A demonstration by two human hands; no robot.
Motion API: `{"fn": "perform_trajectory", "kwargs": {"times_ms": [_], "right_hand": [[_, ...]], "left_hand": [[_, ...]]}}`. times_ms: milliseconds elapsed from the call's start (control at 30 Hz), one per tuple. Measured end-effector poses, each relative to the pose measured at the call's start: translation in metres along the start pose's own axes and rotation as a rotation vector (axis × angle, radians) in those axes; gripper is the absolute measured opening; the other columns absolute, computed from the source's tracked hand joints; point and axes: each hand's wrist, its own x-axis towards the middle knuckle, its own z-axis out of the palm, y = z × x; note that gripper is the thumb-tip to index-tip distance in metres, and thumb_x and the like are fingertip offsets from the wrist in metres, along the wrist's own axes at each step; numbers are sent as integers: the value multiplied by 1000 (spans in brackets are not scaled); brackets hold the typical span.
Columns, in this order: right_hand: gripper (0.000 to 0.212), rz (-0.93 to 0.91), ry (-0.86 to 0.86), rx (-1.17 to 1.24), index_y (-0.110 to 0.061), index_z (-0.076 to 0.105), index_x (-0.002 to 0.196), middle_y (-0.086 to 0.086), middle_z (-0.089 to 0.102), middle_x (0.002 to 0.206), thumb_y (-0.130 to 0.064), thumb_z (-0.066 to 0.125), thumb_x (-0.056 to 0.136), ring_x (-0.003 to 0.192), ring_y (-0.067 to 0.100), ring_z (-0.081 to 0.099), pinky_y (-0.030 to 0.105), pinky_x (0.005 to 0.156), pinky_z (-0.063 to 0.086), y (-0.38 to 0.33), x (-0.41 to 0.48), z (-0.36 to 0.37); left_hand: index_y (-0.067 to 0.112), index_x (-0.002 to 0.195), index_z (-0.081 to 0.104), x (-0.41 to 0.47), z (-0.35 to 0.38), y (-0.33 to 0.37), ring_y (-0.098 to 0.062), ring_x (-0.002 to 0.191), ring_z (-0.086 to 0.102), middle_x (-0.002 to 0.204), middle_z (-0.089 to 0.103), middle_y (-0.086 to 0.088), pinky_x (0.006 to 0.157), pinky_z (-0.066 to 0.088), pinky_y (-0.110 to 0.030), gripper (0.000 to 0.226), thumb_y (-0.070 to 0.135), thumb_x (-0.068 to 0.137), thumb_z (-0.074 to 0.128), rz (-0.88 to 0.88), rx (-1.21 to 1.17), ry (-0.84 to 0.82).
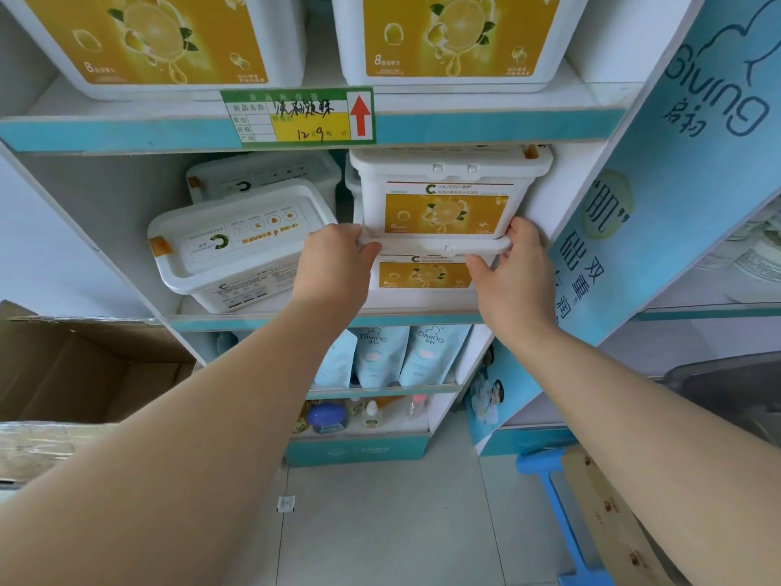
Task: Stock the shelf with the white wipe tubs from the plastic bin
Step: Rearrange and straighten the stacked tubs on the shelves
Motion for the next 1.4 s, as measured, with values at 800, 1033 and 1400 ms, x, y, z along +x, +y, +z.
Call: {"fn": "perform_trajectory", "kwargs": {"times_ms": [800,1033,1400], "right_hand": [[34,350,-371,459,-8,38,109,17,68,83,-15,63,86,63,27,69,45,67,60,-117,-24,136],[32,354,-341,700,-1,51,111,11,68,75,-6,67,83,54,22,68,45,64,60,-133,-19,113],[20,221,-705,719,-17,64,103,8,71,93,-5,53,92,75,17,69,31,64,56,-121,-44,94]], "left_hand": [[0,111,54,-11,-118,-91,-26,82,46,101,56,-13,68,35,-33,29,24,97,48,-370,146,152],[24,66,38,-19,-143,-80,-35,84,68,87,70,-22,80,56,-47,30,20,86,60,-336,-94,148],[4,94,64,-42,-144,-84,-18,72,56,85,64,-7,61,43,-29,49,51,93,48,-418,-94,-45]]}}
